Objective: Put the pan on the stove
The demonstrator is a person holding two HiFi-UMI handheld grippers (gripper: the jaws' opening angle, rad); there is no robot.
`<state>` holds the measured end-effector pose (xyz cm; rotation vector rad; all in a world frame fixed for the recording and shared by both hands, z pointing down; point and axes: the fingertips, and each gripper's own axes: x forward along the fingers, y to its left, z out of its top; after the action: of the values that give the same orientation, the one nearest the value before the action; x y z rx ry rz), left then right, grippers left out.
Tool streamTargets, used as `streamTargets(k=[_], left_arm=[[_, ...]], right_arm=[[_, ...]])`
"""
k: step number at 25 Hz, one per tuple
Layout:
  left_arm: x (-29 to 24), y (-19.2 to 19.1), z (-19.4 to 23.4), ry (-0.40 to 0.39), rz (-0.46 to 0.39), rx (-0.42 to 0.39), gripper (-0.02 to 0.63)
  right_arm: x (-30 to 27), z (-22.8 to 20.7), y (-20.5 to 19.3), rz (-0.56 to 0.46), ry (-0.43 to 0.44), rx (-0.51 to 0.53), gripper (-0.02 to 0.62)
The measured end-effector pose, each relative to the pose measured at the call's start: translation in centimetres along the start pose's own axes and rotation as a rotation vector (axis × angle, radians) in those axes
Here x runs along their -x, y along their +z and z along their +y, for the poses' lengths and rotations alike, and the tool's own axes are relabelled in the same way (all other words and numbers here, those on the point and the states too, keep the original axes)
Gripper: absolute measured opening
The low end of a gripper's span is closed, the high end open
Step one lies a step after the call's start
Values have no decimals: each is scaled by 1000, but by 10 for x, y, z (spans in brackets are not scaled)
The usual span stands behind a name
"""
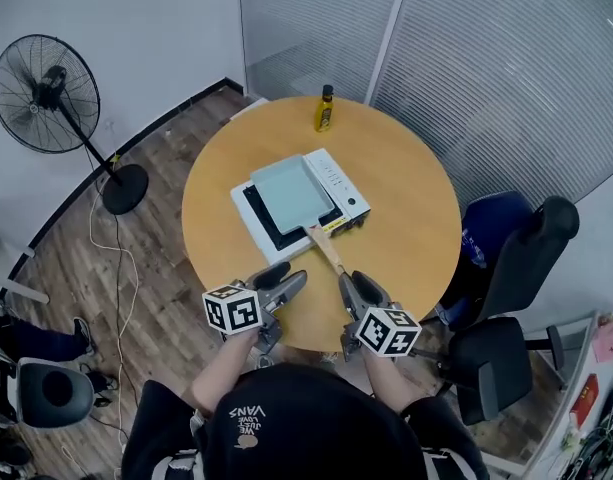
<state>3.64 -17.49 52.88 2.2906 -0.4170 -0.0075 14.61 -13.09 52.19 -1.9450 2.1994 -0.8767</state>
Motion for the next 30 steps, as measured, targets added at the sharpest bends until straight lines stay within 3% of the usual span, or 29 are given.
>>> streamTargets(k=[5,14,30], left_arm=[[22,8,-5,-23,-19,-62,165],[61,16,-4,-63,-19,-132,40],[105,-2,6,-67,71,-185,11]], right_arm=[[8,22,3,-54,-31,51,100],[4,78,-28,-38,40,61,60],[-10,138,-88,76,127,42,44]])
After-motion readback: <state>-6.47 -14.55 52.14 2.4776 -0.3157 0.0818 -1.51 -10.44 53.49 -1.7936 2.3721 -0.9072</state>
